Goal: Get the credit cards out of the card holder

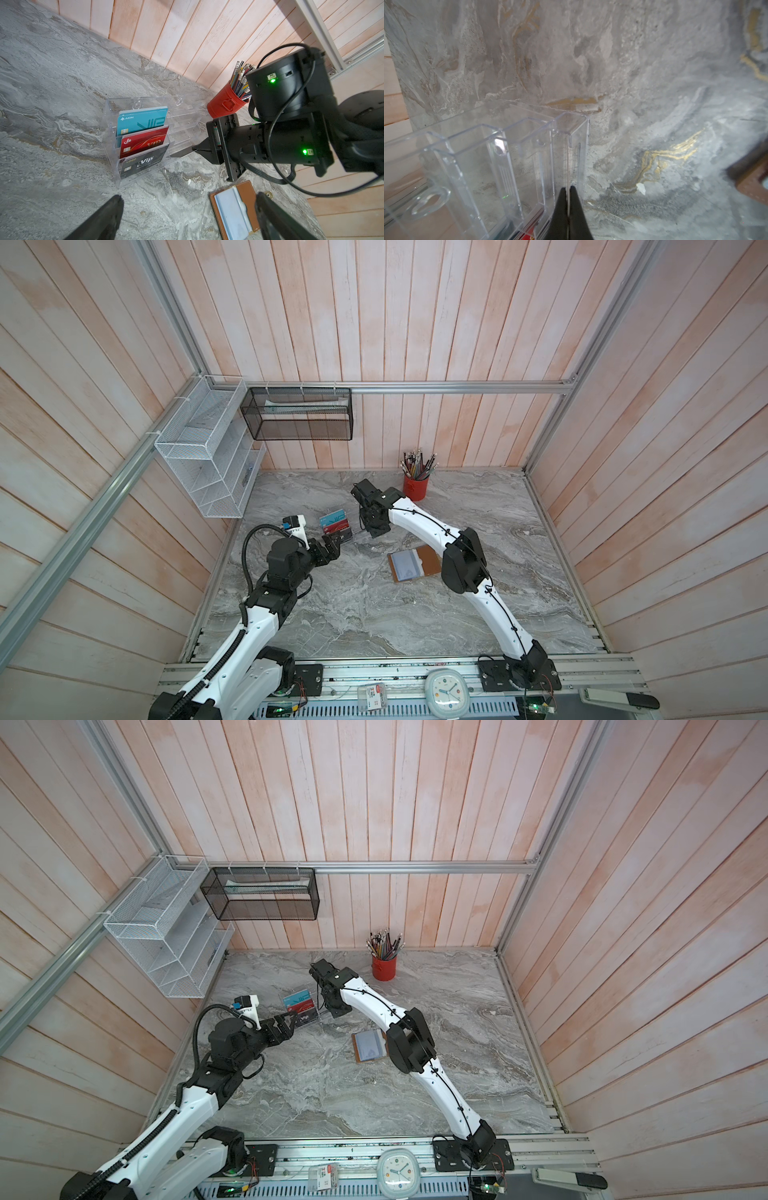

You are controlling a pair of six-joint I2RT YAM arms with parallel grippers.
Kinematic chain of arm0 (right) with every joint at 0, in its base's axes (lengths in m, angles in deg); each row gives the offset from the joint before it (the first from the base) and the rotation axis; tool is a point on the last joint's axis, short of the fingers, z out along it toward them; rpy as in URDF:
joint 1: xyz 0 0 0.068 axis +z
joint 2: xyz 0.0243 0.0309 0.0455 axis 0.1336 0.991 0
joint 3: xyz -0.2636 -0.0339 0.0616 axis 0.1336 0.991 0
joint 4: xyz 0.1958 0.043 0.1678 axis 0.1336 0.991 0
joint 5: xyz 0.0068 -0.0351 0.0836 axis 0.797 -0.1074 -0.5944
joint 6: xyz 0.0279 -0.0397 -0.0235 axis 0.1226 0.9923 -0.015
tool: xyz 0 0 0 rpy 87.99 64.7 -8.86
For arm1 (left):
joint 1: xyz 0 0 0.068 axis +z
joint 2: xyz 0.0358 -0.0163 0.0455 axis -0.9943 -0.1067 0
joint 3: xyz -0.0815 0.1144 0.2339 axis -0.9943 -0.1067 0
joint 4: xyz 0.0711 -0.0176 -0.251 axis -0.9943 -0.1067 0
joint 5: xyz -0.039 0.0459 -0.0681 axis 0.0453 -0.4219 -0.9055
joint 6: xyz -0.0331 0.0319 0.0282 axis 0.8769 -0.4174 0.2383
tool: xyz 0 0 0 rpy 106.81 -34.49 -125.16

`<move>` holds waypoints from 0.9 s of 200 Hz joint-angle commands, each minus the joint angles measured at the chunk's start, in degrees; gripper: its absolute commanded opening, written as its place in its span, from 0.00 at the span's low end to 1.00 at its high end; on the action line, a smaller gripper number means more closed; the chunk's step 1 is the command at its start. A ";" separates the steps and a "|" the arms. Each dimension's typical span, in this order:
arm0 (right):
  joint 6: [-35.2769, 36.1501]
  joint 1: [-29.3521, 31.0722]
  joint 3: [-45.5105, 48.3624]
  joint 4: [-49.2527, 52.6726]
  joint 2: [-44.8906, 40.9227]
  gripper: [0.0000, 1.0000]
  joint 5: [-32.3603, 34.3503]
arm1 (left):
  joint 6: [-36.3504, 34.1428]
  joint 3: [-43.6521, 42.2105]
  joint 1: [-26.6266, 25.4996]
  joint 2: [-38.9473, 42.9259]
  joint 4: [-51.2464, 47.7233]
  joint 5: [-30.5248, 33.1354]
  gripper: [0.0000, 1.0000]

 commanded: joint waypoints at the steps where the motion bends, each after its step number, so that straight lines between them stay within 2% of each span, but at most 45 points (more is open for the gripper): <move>1: 0.11 0.13 -0.50 0.72 1.46 0.07 -0.78 | -0.99 -0.90 0.29 0.66 0.86 -0.61 1.00; 88: 1.27 -0.04 0.35 0.12 -0.28 0.11 -0.85 | -1.06 -0.64 0.28 0.76 0.15 -0.35 1.00; 143: 3.98 -0.23 6.97 -4.44 -4.56 0.17 -1.06 | -1.04 -0.35 0.28 0.66 -0.35 -0.35 1.00; 180: 5.73 -0.19 7.91 -4.26 -6.46 0.18 -0.96 | -0.73 0.04 0.28 0.92 -1.00 -0.35 1.00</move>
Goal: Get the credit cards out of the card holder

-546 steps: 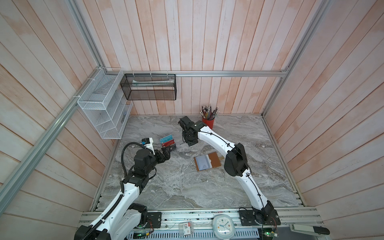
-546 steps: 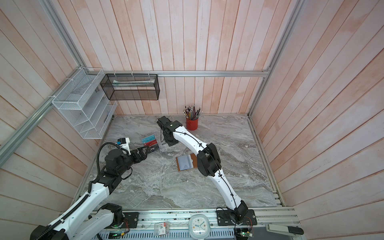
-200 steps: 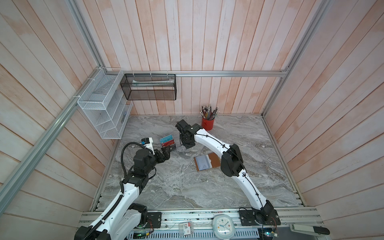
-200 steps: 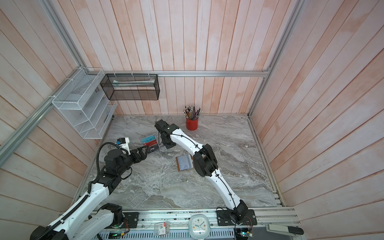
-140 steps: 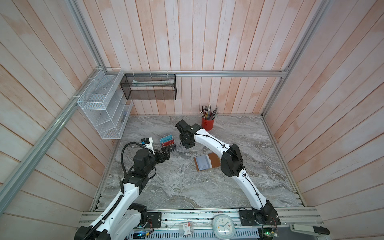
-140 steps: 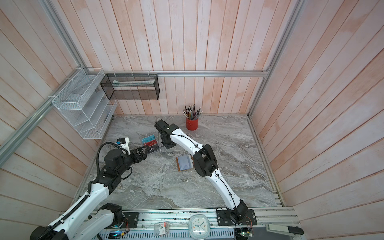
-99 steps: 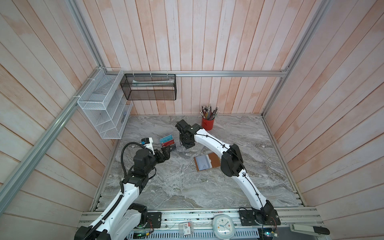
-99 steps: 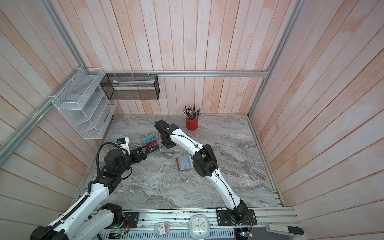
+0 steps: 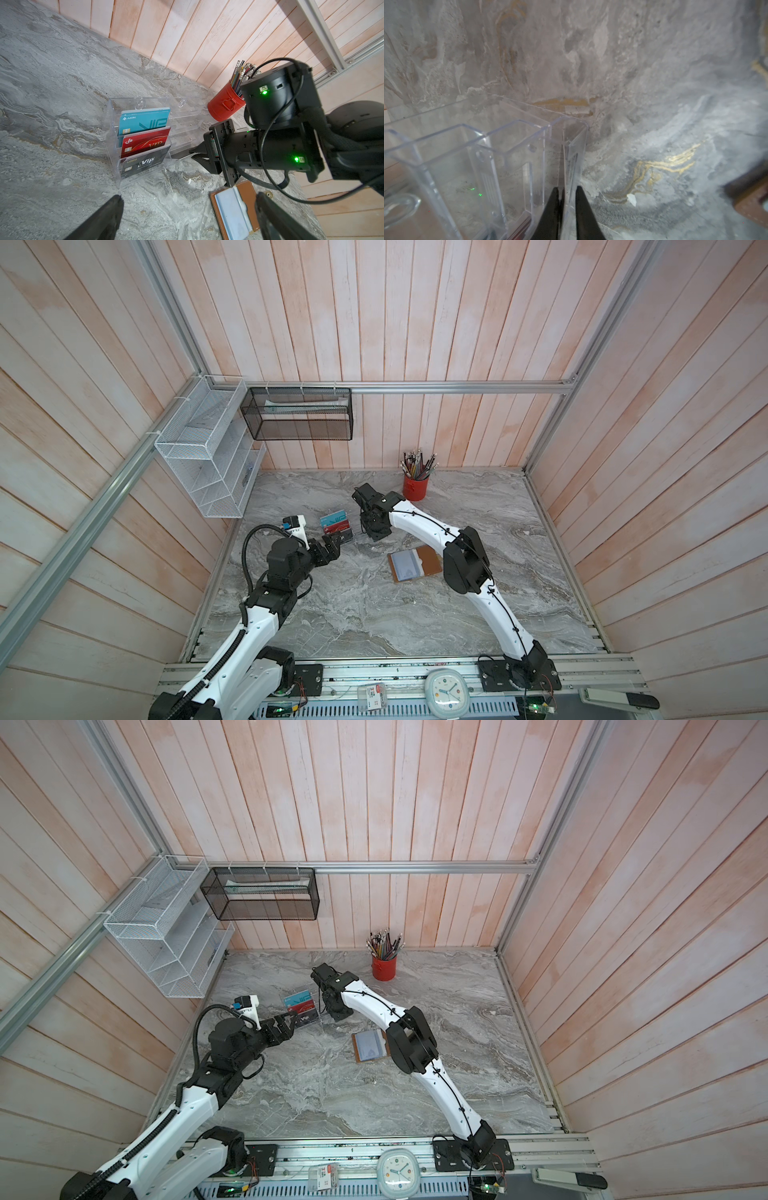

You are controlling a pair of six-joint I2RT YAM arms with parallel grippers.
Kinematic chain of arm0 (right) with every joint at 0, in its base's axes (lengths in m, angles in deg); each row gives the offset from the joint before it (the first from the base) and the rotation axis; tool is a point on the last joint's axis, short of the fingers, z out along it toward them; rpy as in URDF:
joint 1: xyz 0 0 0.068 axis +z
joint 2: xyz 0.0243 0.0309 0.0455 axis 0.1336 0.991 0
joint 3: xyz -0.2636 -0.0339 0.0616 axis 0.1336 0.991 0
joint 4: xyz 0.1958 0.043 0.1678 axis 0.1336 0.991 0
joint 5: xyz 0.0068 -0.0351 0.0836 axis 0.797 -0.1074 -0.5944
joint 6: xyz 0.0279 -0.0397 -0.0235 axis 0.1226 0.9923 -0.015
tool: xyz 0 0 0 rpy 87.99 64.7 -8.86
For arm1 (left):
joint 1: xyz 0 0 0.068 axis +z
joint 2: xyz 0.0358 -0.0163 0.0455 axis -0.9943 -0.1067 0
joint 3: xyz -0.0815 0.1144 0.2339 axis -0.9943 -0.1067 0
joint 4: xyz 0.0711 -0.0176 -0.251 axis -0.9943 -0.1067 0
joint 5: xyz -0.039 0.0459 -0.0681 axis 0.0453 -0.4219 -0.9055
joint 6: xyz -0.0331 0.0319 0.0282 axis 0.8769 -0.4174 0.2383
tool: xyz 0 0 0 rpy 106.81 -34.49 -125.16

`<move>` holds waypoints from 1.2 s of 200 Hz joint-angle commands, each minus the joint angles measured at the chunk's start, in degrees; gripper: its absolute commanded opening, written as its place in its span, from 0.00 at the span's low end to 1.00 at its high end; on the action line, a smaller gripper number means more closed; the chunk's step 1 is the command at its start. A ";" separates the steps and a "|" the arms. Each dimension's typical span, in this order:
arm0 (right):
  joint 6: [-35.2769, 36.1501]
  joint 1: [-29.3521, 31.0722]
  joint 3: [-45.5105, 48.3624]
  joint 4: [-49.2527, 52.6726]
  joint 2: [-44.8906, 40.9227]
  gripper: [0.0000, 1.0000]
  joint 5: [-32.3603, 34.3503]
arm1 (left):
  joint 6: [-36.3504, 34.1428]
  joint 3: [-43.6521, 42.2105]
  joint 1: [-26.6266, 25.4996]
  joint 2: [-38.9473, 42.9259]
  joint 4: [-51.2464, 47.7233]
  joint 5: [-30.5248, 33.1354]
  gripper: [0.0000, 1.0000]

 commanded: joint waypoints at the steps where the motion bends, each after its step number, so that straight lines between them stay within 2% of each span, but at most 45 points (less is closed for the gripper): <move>1: 2.06 -0.14 0.99 0.08 -4.09 0.18 0.22 | -0.73 0.04 0.28 0.87 -0.79 -0.37 1.00; 72: 5.32 0.25 6.59 -4.38 -9.36 0.20 -0.52 | -0.20 1.11 0.29 1.61 -3.04 -0.28 1.00; 84: 7.26 0.63 6.59 -4.75 -10.06 0.23 -0.59 | -0.24 1.74 0.35 1.53 -3.63 -0.13 1.00; 103: 11.26 1.08 7.38 -5.32 -11.69 0.40 -0.68 | -0.44 2.88 0.29 1.44 -4.61 0.24 1.00; 122: 15.84 1.55 10.77 -7.84 -14.84 0.65 -0.43 | -0.68 4.20 0.29 1.14 -5.56 0.51 1.00; 126: 16.88 1.55 11.90 -8.59 -15.69 0.71 -0.42 | -0.72 4.57 0.31 1.05 -5.90 0.59 1.00; 142: 21.27 1.59 18.36 -12.41 -20.27 0.82 0.45 | -1.05 5.80 0.28 1.20 -7.23 0.77 1.00; 143: 21.53 1.56 19.33 -13.26 -21.09 0.87 0.55 | -1.06 5.88 0.28 1.25 -7.31 0.82 1.00; 154: 25.71 1.48 25.37 -18.13 -24.81 0.97 0.63 | -1.33 6.22 0.30 1.49 -7.89 0.90 1.00; 169: 31.85 1.14 37.26 -30.84 -31.41 0.98 -1.54 | -1.30 6.22 0.27 1.74 -7.60 0.26 1.00; 181: 37.86 0.35 47.09 -43.87 -35.89 0.98 -6.56 | -0.61 5.80 0.29 1.74 -6.45 -1.50 1.00; 193: 41.05 -0.59 53.12 -49.05 -38.05 0.98 -9.73 | 0.41 5.16 0.28 1.73 -4.83 -3.54 1.00; 222: 49.94 -1.61 58.30 -55.35 -36.76 0.98 -17.82 | 2.35 3.27 0.32 2.48 -0.98 -7.54 1.00; 240: 51.18 -1.18 59.87 -60.79 -34.29 0.98 -21.89 | 4.44 2.28 0.28 2.17 1.32 -9.71 1.00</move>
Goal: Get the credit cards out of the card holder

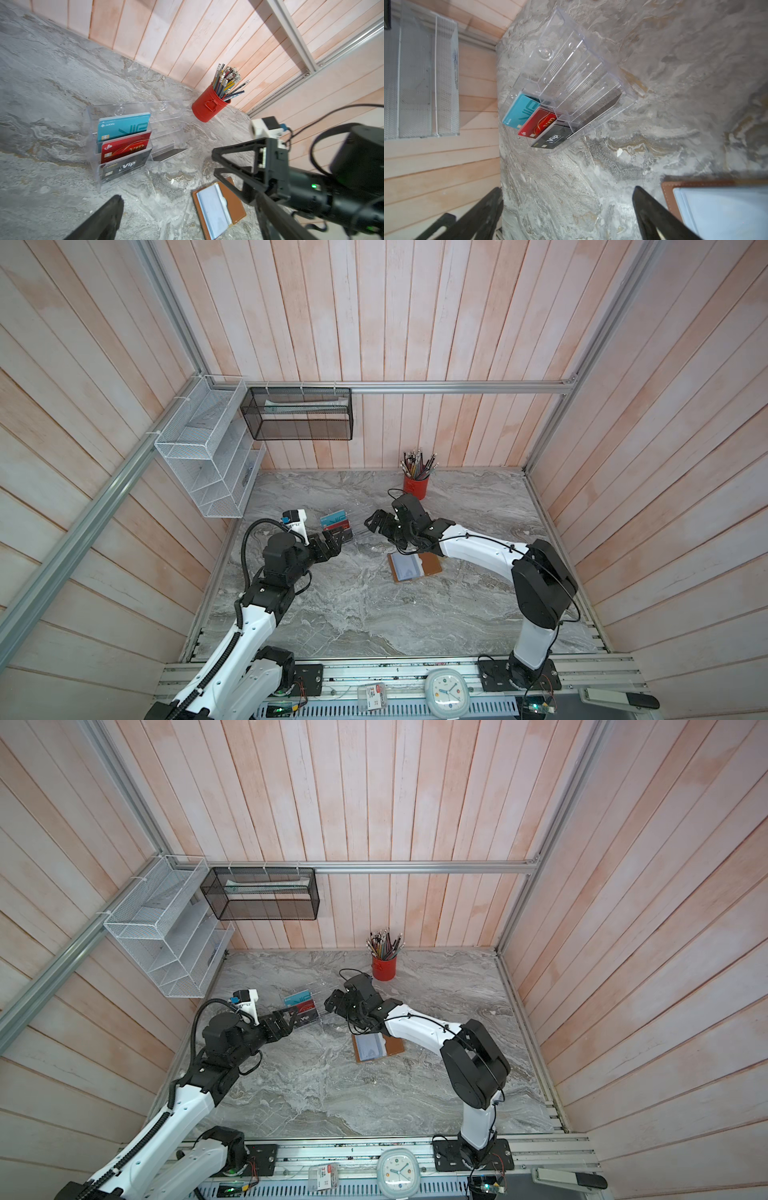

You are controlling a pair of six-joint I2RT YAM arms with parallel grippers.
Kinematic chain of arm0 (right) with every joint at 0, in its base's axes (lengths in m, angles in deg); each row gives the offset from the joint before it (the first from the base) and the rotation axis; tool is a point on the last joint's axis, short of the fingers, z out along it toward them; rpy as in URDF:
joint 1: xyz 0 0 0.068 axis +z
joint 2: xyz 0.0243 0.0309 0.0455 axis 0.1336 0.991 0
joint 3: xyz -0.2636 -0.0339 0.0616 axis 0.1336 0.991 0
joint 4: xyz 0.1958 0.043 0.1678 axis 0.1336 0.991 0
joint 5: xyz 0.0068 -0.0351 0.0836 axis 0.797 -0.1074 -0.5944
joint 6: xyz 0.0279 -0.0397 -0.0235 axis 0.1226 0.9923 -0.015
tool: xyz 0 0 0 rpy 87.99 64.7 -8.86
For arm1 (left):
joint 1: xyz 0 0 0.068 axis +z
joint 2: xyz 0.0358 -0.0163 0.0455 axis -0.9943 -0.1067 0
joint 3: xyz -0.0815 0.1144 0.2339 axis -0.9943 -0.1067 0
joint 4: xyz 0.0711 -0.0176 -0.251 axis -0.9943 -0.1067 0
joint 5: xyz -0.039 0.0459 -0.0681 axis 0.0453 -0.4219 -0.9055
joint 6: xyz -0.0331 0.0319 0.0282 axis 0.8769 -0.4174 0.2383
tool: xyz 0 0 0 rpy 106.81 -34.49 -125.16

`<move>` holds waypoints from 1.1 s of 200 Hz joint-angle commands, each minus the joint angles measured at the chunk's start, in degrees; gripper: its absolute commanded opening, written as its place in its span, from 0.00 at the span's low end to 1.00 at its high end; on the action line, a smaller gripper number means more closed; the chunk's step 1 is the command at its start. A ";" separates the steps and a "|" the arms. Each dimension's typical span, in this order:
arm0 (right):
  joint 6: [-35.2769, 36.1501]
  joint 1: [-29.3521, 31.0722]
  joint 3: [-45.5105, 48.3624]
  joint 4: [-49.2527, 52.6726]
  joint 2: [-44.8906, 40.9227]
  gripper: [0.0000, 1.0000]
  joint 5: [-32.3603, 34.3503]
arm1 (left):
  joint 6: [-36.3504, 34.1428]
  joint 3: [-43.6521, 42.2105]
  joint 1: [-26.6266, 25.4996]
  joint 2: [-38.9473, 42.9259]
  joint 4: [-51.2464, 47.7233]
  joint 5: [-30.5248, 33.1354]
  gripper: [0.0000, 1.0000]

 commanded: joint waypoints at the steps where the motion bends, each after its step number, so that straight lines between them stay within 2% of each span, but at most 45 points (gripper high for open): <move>1: 7.99 0.51 2.13 -12.15 3.31 0.98 -8.59 | 2.77 -1.75 0.32 0.66 4.64 -4.58 1.00; 24: 9.67 0.51 0.87 -15.65 6.62 0.98 -11.68 | 5.12 -2.71 0.32 0.22 5.38 -6.41 1.00; 39: 10.90 0.43 -1.38 -14.41 8.57 0.98 -12.01 | 6.34 -3.65 0.44 1.04 5.46 -6.57 1.00; 114: 8.33 -2.85 -4.93 -18.63 14.57 0.98 -18.32 | 13.39 -8.42 4.34 2.08 6.58 -11.86 1.00; 220: 7.83 -3.78 -12.68 -16.80 19.84 0.98 -19.88 | 12.93 -10.28 8.61 1.90 3.86 -14.38 1.00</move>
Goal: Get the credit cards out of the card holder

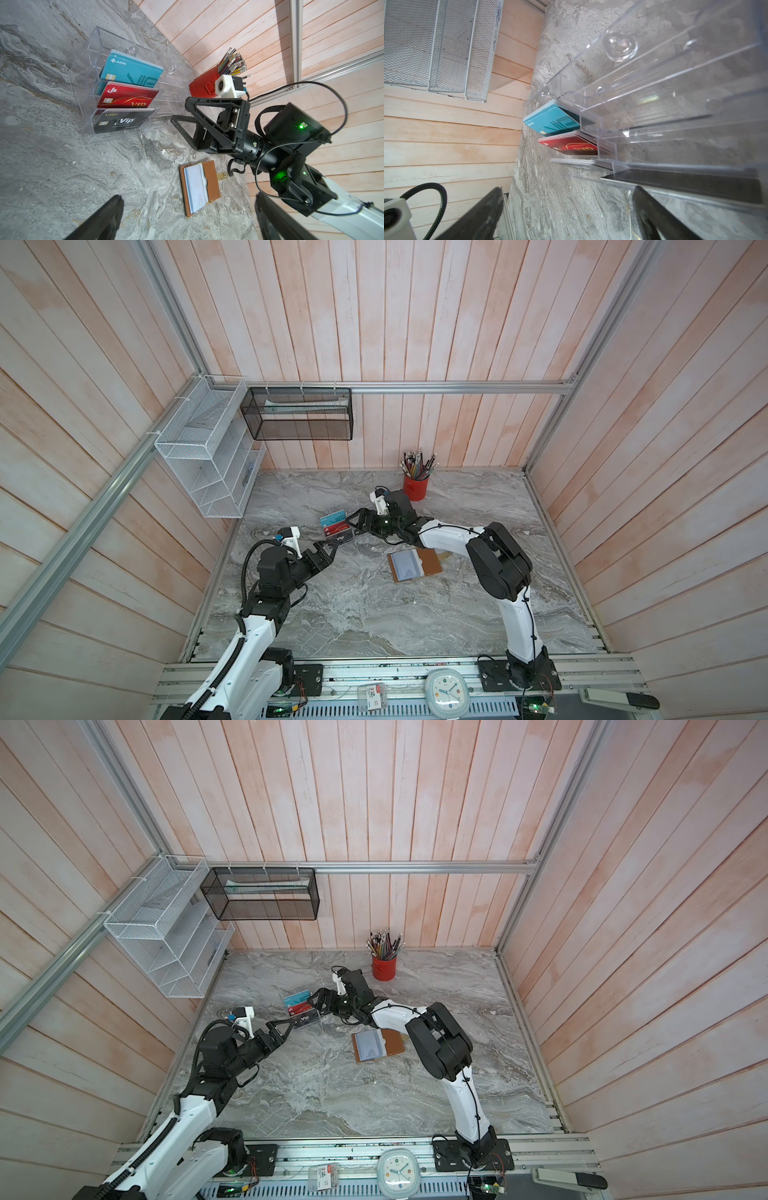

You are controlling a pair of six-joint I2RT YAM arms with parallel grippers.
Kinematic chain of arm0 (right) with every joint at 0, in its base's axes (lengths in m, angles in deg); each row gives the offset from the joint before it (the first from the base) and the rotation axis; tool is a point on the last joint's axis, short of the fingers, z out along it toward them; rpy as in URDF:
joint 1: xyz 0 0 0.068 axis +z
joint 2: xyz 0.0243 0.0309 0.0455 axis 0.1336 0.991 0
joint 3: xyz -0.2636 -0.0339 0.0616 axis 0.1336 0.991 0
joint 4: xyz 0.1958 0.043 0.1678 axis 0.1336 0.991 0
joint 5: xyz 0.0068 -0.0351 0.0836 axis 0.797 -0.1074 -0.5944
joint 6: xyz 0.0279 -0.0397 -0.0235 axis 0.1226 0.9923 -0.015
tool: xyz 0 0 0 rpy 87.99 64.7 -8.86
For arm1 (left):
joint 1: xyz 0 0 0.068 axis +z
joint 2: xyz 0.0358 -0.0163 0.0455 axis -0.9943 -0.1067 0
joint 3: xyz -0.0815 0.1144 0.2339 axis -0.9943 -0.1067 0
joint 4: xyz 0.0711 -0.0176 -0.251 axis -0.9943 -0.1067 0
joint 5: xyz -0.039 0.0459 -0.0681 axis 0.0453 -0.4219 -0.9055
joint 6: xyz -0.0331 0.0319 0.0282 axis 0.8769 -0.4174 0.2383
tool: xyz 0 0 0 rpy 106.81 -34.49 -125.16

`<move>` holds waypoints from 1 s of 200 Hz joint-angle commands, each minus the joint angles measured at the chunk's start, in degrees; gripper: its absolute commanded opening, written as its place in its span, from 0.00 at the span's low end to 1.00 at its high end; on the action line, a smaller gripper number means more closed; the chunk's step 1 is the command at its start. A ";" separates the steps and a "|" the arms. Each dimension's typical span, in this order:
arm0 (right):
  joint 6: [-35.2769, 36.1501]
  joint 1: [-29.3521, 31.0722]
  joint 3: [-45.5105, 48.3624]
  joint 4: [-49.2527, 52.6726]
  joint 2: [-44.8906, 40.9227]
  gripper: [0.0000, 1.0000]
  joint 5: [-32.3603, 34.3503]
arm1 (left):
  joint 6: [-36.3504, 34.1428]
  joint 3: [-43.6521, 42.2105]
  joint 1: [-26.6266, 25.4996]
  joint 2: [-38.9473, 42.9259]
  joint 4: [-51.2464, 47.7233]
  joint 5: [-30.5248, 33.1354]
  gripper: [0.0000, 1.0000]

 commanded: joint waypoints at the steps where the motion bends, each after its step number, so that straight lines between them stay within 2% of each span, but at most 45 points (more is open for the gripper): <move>1: -0.39 -0.55 -1.84 0.21 1.74 0.98 -0.84 | -0.36 -0.64 0.64 0.41 -0.45 -1.54 1.00; 125: -0.88 -2.14 -3.11 -1.01 2.86 0.98 -3.47 | -0.01 -1.02 0.88 -1.52 0.62 -1.83 1.00; 153: -0.16 -2.04 -0.42 -0.97 -0.58 0.98 -3.10 | -0.34 0.34 0.92 -1.89 -0.21 -1.92 1.00; 200: 3.77 -1.93 6.92 2.74 -11.68 0.98 1.13 | -0.95 3.21 0.82 -0.93 -3.12 -0.98 1.00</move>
